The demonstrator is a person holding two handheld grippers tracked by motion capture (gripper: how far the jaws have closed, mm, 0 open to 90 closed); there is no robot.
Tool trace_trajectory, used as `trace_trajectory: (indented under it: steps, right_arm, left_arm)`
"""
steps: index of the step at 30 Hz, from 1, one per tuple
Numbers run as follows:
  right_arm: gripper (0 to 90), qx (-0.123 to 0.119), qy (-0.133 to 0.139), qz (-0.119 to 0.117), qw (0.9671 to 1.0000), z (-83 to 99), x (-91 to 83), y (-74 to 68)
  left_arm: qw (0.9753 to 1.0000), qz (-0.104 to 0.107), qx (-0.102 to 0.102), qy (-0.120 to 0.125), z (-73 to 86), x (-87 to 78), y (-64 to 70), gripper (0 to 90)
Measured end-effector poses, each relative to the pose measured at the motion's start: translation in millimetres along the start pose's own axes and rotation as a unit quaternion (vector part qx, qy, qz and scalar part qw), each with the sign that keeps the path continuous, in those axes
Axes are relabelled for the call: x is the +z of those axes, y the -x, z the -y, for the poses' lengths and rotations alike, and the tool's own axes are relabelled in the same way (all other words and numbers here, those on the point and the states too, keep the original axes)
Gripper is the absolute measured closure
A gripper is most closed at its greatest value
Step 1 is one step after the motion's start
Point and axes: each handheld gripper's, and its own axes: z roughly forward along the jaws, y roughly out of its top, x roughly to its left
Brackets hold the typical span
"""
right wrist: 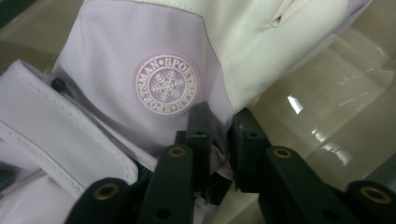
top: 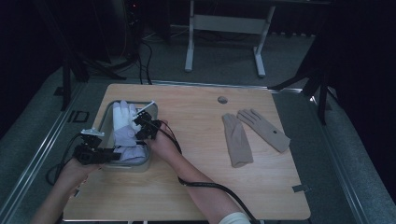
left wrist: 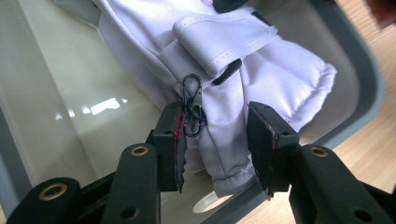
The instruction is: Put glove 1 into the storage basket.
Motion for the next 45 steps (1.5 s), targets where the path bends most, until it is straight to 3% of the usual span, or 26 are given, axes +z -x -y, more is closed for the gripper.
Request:
trace_trajectory:
  steps: [4, 8, 13, 16, 23, 29, 38, 45]
  right_arm:
    - [56.4, -0.007, 0.008, -0.008, 0.9999, 0.0, -3.4, 1.6]
    - [47.6, -0.023, 0.027, -0.017, 0.9992, -2.0, -15.0, -0.2]
    - [25.1, -0.043, 0.064, -0.022, 0.9968, -0.3, -30.9, 1.9]
    - [15.2, -0.056, 0.057, -0.037, 0.9961, 2.5, -35.4, 3.4]
    - [14.0, -0.057, 0.084, -0.04, 0.9941, 15.0, -58.7, 7.1]
    - [14.1, -0.064, 0.089, -0.031, 0.9935, 29.6, -75.0, 14.0]
    - [14.2, -0.069, 0.099, -0.011, 0.9927, 51.4, -98.5, 29.1]
    - [14.2, -0.069, 0.106, -0.004, 0.9919, 76.2, -123.0, 45.1]
  left_arm:
    - [1.0, -0.003, -0.001, -0.004, 0.3, 1.0, 1.2, 56.6]
    - [0.9999, -0.001, -0.009, 0.01, 1.4, -0.3, 1.1, 56.4]
    - [0.9988, -0.013, -0.017, 0.045, 2.2, -8.8, 4.0, 50.0]
    - [0.9968, -0.029, -0.011, 0.073, 0.9, -18.4, 10.5, 49.1]
    - [0.9933, -0.015, 0.011, 0.114, -5.0, -23.4, 33.6, 46.9]
    - [0.9923, 0.007, 0.039, 0.118, -10.3, -12.4, 58.7, 47.0]
    - [0.9886, 0.03, 0.076, 0.126, -20.7, 2.0, 89.1, 47.6]
    - [0.9816, 0.057, 0.103, 0.151, -26.2, 14.7, 116.7, 47.5]
